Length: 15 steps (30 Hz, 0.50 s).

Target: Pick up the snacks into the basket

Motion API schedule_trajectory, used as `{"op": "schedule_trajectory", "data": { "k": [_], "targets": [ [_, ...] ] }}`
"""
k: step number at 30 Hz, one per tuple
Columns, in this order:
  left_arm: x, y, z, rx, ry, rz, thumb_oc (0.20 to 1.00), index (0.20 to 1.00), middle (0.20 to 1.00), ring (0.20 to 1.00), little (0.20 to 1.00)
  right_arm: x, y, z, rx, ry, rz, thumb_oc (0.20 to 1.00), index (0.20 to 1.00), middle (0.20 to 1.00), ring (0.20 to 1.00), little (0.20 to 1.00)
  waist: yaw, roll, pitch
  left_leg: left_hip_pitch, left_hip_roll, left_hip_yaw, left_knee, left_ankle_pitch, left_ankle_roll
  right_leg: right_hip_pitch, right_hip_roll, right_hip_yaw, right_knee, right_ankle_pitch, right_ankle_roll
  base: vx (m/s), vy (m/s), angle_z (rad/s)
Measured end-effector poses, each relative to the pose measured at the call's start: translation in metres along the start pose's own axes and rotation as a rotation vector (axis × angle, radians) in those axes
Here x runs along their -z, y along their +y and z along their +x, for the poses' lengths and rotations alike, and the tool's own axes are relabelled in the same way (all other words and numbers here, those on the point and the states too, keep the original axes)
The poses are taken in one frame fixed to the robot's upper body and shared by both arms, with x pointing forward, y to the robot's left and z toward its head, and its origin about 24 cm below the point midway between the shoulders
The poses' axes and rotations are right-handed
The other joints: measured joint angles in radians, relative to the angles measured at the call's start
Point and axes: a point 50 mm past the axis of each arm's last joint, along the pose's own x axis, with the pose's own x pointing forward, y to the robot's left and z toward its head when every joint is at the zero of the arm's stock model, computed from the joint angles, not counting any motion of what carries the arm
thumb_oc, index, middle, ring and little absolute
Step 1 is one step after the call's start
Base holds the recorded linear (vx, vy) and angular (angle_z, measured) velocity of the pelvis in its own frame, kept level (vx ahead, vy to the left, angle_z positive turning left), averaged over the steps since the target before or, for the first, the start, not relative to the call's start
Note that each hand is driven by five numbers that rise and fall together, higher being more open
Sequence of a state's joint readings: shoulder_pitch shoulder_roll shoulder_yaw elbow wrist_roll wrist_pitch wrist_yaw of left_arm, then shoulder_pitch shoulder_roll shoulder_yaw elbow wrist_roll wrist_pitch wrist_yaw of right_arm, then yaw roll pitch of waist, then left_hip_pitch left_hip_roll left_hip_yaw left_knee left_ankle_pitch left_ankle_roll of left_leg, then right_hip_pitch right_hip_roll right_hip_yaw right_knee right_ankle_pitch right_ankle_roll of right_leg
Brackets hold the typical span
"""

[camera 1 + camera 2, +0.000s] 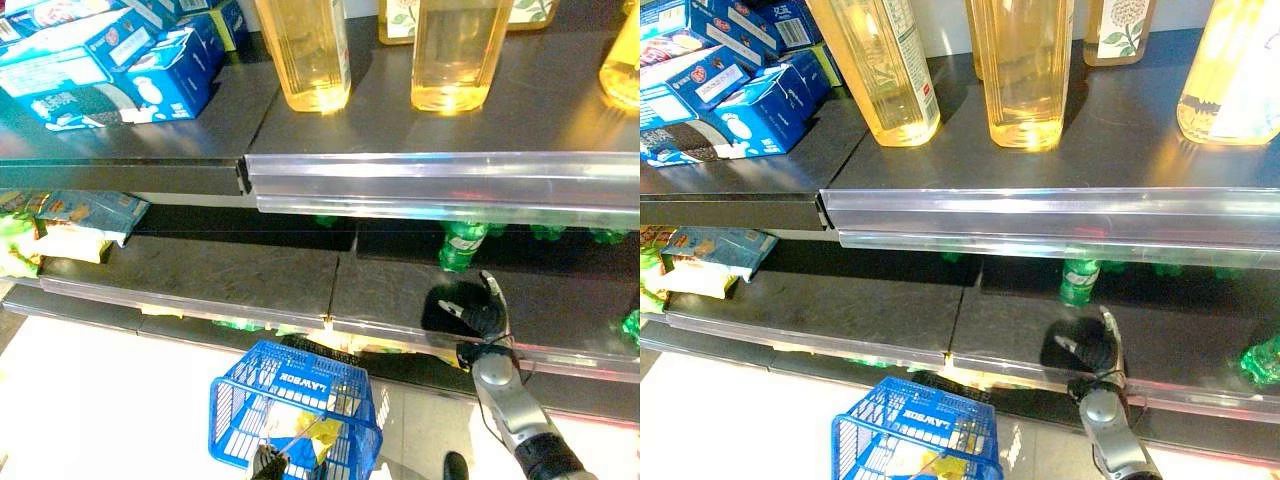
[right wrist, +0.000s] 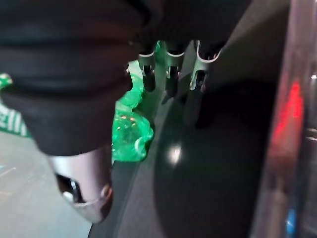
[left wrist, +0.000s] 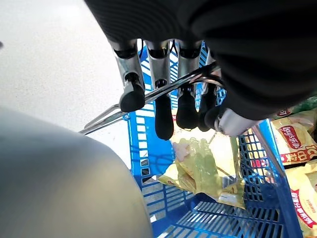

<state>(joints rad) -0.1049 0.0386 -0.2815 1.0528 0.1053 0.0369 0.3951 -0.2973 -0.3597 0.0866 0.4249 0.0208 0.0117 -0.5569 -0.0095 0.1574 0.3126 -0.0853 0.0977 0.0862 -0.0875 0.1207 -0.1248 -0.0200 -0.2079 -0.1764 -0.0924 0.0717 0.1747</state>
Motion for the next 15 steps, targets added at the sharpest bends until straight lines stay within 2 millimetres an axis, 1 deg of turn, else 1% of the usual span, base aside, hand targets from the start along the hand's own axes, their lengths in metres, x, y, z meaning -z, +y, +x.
{"op": "schedule_trajectory", "data": {
  "k": [4,6,10,11,13,15],
  "targets": [
    [0.0,0.001,0.0,-0.004,0.0,0.001,0.2,0.2,0.2,0.2,0.2,-0.005,0.0,0.007,0.02,-0.003,-0.006,1.0,1.0,1.0,1.0,1.0,0.0,0.0,0.0,-0.007,0.0,-0.001,0.0,0.0,0.0,-0.006,0.0,-0.001,0.0,0.0,0.0,0.0,0.0,0.0],
    [0.0,0.002,0.001,-0.005,-0.004,0.001,0.2,0.2,0.2,0.2,0.2,-0.014,0.002,0.016,0.03,-0.012,-0.007,1.0,1.0,1.0,1.0,1.0,0.001,0.0,0.0,-0.018,0.0,-0.001,0.0,0.002,0.003,-0.018,0.0,-0.001,0.001,0.003,0.0,0.0,0.0,0.0],
    [-0.001,0.005,0.002,-0.014,-0.009,0.006,0.2,0.2,0.2,0.2,0.2,-0.026,0.007,0.027,0.023,-0.028,-0.013,1.0,1.0,1.0,1.0,1.0,0.007,0.0,0.0,-0.028,-0.002,-0.004,0.0,0.003,0.004,-0.026,-0.001,-0.003,0.001,0.003,0.0,0.0,0.0,0.0],
    [-0.002,0.005,0.002,-0.016,-0.014,0.009,0.2,0.2,0.2,0.2,0.2,-0.03,0.007,0.031,0.022,-0.035,-0.017,1.0,1.0,1.0,1.0,1.0,0.015,0.0,0.0,-0.032,-0.002,-0.005,0.0,0.004,0.005,-0.029,-0.001,-0.004,0.001,0.004,0.0,0.0,0.0,0.0],
    [-0.004,0.006,0.002,-0.016,-0.028,0.019,0.2,0.2,0.2,0.2,0.2,-0.034,0.004,0.038,0.031,-0.033,-0.041,1.0,1.0,1.0,1.0,1.0,0.028,0.0,0.0,-0.035,-0.003,-0.006,0.0,0.004,0.005,-0.031,-0.002,-0.006,0.001,0.004,0.001,0.0,0.008,0.02],
    [-0.004,0.007,0.002,-0.021,-0.032,0.019,0.2,0.2,0.2,0.2,0.2,-0.044,0.001,0.047,0.044,-0.049,-0.052,1.0,1.0,1.0,1.0,1.0,0.031,-0.001,0.001,-0.046,-0.005,-0.008,0.0,0.005,0.006,-0.039,-0.003,-0.009,0.001,0.004,0.001,0.0,0.02,0.04]
  ]
}}
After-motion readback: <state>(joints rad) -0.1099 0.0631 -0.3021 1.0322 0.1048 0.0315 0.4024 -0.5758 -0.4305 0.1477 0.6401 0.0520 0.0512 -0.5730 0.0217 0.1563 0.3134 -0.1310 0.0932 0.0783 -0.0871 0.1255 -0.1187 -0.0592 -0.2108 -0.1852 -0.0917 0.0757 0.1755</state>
